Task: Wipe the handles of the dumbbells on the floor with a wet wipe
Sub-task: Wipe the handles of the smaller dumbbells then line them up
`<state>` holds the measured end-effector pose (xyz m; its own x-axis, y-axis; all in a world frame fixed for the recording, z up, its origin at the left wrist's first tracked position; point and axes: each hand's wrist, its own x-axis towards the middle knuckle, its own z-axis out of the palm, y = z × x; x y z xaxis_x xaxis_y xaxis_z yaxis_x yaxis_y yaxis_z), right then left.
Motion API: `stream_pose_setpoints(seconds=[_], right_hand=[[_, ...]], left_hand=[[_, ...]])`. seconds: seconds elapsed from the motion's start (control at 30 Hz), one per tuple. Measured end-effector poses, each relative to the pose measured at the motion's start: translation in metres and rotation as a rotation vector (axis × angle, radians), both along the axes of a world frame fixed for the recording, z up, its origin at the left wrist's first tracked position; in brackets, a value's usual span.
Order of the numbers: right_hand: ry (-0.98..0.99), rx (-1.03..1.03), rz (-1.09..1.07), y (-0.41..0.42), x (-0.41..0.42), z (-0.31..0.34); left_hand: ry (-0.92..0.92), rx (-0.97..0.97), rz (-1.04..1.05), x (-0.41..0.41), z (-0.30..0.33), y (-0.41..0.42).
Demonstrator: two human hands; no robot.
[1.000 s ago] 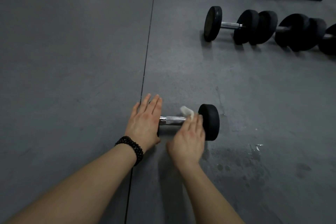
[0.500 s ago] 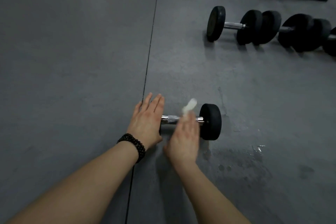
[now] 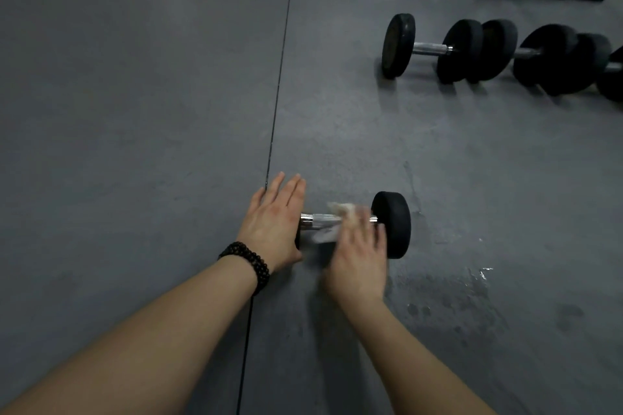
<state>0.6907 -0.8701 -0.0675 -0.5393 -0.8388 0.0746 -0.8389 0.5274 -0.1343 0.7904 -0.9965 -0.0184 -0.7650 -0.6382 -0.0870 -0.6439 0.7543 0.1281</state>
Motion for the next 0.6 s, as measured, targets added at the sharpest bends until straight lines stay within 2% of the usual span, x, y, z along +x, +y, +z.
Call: stream_pose_setpoints(seconds=[0.07, 0.17, 0.3, 0.37, 0.5, 0.6], right_hand=[[0.009, 0.01, -0.102, 0.007, -0.001, -0.003], [-0.103, 0.014, -0.185, -0.008, 0.016, 0.001], [-0.049, 0.064, -0.098, -0.013, -0.005, 0.006], [-0.009, 0.151, -0.032, -0.022, -0.023, 0.011], [-0.067, 0.207, -0.044, -0.054, -0.039, 0.026], [-0.169, 0.15, -0.041, -0.062, -0.033, 0.025]], left_hand=[[0.001, 0.009, -0.008, 0.0, 0.002, -0.001], [0.062, -0.04, -0.01, 0.008, 0.003, 0.003], [0.321, -0.22, 0.015, 0.025, -0.005, 0.007], [0.373, -0.283, 0.0, 0.023, -0.008, 0.001], [0.053, -0.174, -0.002, 0.003, -0.003, -0.014], [0.014, -0.142, 0.067, -0.015, -0.003, -0.025]])
